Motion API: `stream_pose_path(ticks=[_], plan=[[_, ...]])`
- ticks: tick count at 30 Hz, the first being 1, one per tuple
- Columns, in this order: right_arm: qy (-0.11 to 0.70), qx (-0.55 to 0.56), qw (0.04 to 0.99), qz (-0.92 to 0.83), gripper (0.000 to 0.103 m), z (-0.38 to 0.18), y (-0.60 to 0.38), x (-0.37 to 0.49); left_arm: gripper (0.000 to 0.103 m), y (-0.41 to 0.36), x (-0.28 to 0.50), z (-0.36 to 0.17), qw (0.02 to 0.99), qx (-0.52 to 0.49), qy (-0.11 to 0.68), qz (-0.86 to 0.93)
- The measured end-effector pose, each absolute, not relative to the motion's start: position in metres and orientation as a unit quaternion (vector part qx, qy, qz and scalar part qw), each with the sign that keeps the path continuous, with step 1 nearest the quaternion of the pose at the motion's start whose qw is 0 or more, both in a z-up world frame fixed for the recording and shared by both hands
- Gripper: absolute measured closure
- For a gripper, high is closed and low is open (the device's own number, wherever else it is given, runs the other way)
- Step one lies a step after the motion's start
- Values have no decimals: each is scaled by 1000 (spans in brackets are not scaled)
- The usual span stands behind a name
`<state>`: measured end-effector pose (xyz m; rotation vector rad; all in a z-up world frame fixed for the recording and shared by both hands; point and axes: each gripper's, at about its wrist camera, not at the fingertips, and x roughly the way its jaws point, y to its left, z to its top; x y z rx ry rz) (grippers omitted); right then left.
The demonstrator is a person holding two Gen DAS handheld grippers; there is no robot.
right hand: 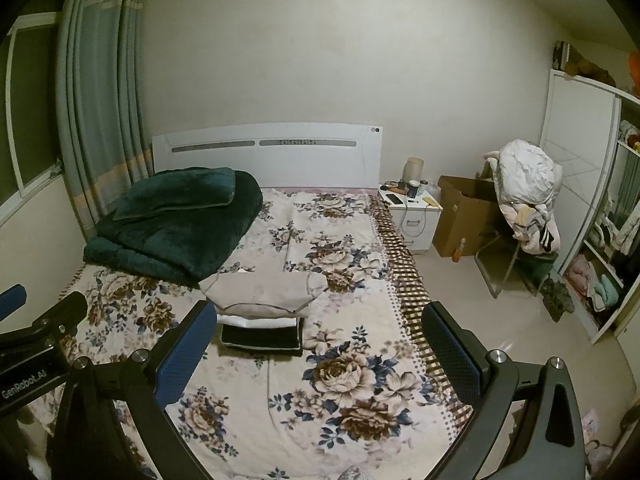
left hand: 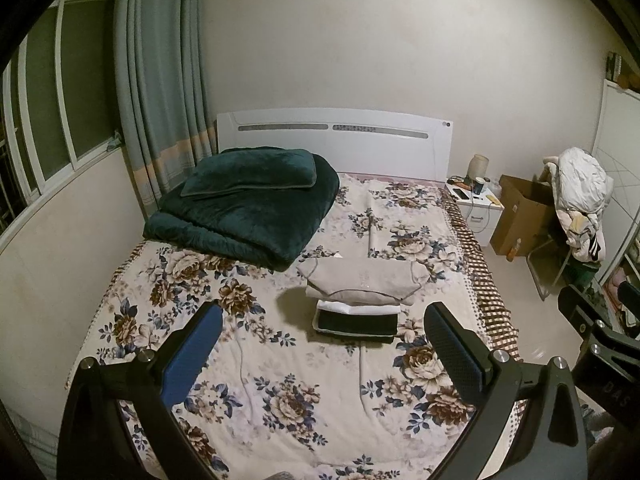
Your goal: Fold small clothes
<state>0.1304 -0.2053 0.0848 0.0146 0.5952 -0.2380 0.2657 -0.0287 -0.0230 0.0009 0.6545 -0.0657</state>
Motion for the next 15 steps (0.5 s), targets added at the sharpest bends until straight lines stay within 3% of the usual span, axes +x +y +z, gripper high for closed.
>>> stream_pose_path(ticks=[15], plan=[[297,11,948,-111,0,80,-203,134,0,-26,264,-25,944,0,328,-25]])
